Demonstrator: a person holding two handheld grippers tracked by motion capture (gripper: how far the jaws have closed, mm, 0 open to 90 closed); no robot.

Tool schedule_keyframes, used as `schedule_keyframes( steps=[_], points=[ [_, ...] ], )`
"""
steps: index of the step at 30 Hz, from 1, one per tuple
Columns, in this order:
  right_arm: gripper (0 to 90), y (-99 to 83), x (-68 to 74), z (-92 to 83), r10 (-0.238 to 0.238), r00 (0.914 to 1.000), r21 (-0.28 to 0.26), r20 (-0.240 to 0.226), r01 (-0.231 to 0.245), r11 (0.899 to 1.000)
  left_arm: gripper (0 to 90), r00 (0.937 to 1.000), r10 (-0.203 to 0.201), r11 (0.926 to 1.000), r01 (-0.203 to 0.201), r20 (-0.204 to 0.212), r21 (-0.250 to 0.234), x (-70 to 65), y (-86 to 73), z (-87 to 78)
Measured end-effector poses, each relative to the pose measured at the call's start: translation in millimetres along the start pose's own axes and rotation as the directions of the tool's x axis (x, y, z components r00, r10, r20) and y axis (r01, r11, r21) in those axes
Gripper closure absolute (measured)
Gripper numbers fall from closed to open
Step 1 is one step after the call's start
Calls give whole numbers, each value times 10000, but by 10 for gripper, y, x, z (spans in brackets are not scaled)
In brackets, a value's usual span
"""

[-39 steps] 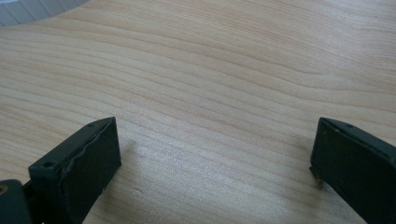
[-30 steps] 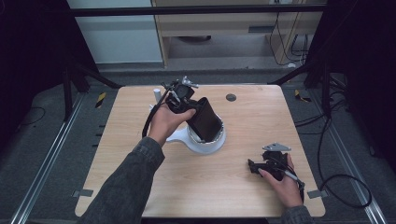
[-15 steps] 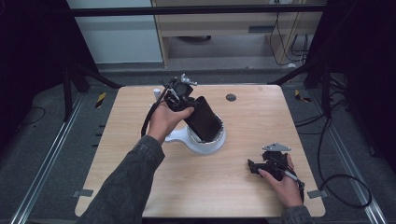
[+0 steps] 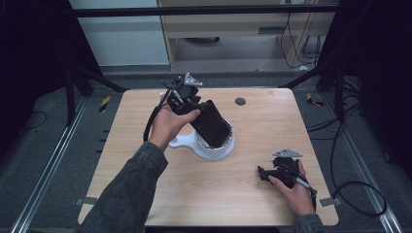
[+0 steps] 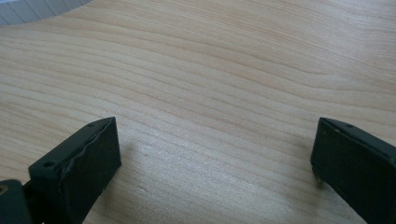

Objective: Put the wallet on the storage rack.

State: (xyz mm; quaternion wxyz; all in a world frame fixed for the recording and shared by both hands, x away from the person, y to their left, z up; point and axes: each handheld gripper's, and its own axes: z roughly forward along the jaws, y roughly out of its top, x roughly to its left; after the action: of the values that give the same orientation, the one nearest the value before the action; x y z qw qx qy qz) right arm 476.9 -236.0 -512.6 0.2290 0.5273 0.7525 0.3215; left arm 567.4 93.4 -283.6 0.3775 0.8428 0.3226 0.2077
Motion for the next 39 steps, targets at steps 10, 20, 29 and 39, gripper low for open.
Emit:
schedule_keyframes(
  steps=[10,20,29,39],
  points=[
    [18,-1,4,-1,6,10000,-4,-38,-6,10000,589,9998,149,9993,-155,-152,-346,-23,9,-83],
    [17,-1,5,-1,4,10000,-7,-39,-4,10000,352,9997,231,9934,-218,102,-1122,-65,-7,-294],
    [18,0,6,-4,21,10000,21,-55,-21,10000,127,9959,899,9863,-874,113,-1396,-288,-55,-463],
    [18,-5,10,-8,5,10000,-5,-64,-5,10000,58,9931,1041,9729,-903,545,-2130,-466,-409,-601]
  ],
)
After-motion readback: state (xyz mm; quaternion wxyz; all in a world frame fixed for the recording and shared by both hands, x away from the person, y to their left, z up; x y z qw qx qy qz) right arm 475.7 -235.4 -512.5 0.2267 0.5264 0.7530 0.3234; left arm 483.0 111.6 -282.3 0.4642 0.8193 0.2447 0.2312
